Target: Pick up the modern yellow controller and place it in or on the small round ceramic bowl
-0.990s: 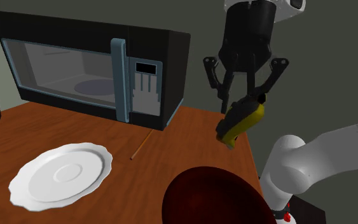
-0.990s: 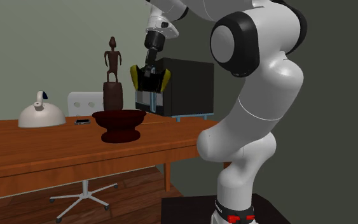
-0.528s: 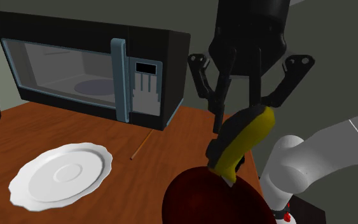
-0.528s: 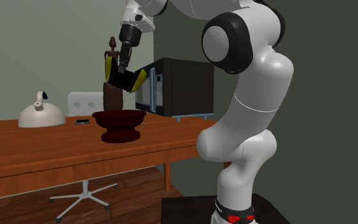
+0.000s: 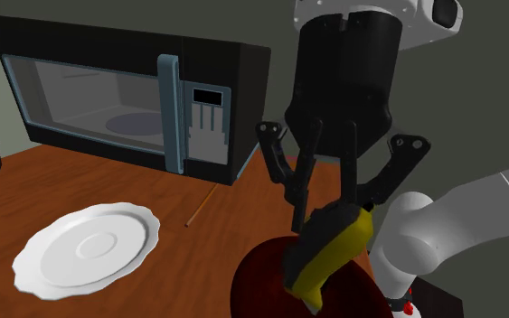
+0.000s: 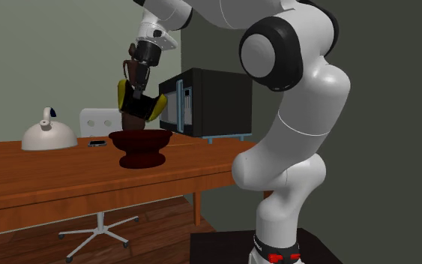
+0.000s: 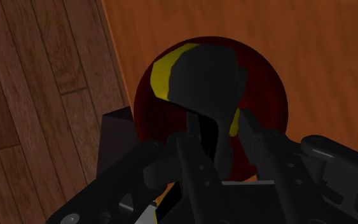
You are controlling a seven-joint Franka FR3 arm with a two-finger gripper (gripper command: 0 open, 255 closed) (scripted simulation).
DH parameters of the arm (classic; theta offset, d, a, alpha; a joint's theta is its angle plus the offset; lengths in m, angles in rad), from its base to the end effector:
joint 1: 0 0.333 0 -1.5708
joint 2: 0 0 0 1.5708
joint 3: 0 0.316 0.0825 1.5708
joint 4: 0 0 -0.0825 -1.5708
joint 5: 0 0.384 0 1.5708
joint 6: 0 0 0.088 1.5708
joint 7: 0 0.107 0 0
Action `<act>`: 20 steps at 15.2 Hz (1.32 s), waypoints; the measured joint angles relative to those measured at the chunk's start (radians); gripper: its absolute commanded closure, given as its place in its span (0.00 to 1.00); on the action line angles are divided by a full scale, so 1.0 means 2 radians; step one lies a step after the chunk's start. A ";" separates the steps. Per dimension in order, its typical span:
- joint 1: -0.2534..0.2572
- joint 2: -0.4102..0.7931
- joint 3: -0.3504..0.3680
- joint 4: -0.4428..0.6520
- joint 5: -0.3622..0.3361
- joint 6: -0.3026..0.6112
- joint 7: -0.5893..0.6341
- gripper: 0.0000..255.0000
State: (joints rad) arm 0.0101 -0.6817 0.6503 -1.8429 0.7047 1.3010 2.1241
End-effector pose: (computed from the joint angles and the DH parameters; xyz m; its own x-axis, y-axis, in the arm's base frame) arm 0.1524 0.3713 0.6970 0.1657 -0.9541 -0.2494 -0.9704 -0.2028 0.1313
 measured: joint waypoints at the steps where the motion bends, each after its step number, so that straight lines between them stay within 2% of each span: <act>1: 0.002 -0.005 0.000 -0.010 0.002 0.005 -0.003 1.00; 9: 0.009 -0.030 0.008 -0.075 0.012 0.041 -0.024 1.00; 15: 0.010 -0.033 0.008 -0.079 0.014 0.044 -0.026 1.00; 16: 0.010 -0.033 0.008 -0.079 0.014 0.044 -0.026 0.00; 20: 0.010 -0.033 0.008 -0.079 0.014 0.044 -0.026 0.00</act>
State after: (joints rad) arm 0.0303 -0.7472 0.6670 -2.0016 0.7322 1.3891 2.0728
